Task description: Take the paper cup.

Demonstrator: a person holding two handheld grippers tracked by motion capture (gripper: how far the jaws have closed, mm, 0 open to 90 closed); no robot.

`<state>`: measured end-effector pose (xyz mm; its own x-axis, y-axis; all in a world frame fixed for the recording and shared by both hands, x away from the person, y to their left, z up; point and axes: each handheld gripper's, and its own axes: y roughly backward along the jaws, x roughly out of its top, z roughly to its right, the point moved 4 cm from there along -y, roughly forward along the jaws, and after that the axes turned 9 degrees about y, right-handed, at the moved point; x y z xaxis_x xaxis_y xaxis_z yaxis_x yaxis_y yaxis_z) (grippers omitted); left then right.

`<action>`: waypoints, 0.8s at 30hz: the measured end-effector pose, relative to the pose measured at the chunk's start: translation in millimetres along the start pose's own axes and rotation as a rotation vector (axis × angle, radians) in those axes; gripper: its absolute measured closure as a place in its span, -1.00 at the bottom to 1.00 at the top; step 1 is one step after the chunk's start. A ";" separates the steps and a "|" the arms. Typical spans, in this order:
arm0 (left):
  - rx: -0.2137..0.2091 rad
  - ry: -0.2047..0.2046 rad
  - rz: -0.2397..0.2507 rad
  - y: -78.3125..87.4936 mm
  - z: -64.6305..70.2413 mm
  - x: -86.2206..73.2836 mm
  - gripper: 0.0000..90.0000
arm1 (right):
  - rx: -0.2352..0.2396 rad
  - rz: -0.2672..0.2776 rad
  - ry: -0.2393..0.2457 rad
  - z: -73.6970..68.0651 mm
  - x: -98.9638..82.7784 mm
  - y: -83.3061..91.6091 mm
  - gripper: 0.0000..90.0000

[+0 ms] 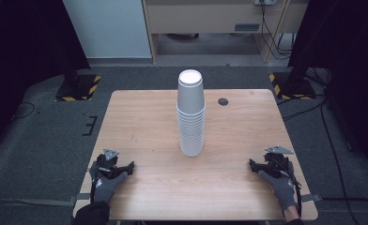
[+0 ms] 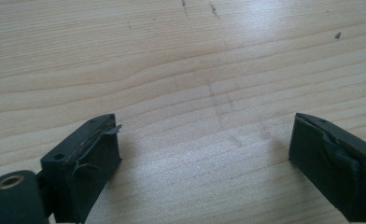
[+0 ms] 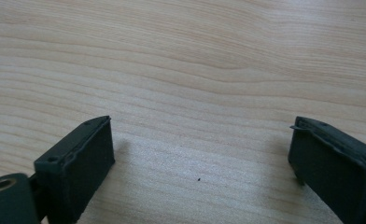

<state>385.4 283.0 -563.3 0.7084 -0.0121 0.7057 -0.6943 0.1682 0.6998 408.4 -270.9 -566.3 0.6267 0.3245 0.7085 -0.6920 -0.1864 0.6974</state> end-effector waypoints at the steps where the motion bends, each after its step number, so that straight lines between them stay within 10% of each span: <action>1: -0.002 -0.003 0.001 0.3 0.6 -0.1 -0.74 | 0.000 0.001 0.004 -0.5 0.2 0.5 -0.80; 24: -0.018 -0.020 -0.002 -0.9 3.4 -1.1 -0.82 | 0.060 0.185 0.006 -16.0 28.8 38.0 -0.75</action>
<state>384.8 279.5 -564.3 0.7066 -0.0322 0.7069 -0.6907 0.1857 0.6989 394.4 -253.9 -521.1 0.4883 0.2851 0.8248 -0.7726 -0.2981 0.5605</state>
